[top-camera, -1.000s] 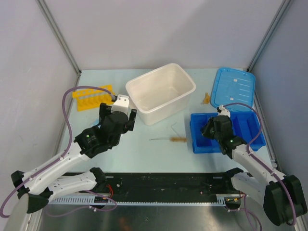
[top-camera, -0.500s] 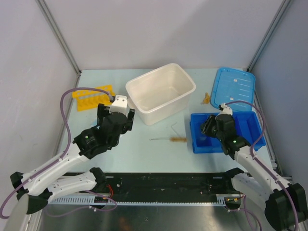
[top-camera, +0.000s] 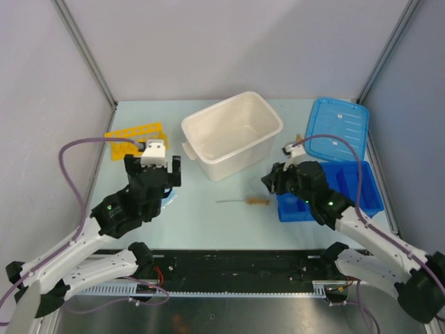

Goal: Organize the chemistry lab equipment

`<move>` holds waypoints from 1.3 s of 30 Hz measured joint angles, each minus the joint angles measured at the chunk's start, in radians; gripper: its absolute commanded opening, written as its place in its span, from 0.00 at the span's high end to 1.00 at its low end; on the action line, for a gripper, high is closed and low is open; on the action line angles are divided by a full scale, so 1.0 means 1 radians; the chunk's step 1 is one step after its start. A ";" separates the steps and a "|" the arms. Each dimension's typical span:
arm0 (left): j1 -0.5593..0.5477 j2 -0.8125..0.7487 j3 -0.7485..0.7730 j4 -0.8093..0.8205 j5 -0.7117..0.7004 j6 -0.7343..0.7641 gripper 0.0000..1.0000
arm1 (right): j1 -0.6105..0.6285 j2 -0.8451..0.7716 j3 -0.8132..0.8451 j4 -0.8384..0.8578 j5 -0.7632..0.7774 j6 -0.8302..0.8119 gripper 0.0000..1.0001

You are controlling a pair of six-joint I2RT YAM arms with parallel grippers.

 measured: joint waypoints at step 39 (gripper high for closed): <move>0.000 -0.307 -0.099 0.126 -0.054 0.003 0.00 | 0.304 0.767 0.106 0.292 -0.021 -0.418 0.55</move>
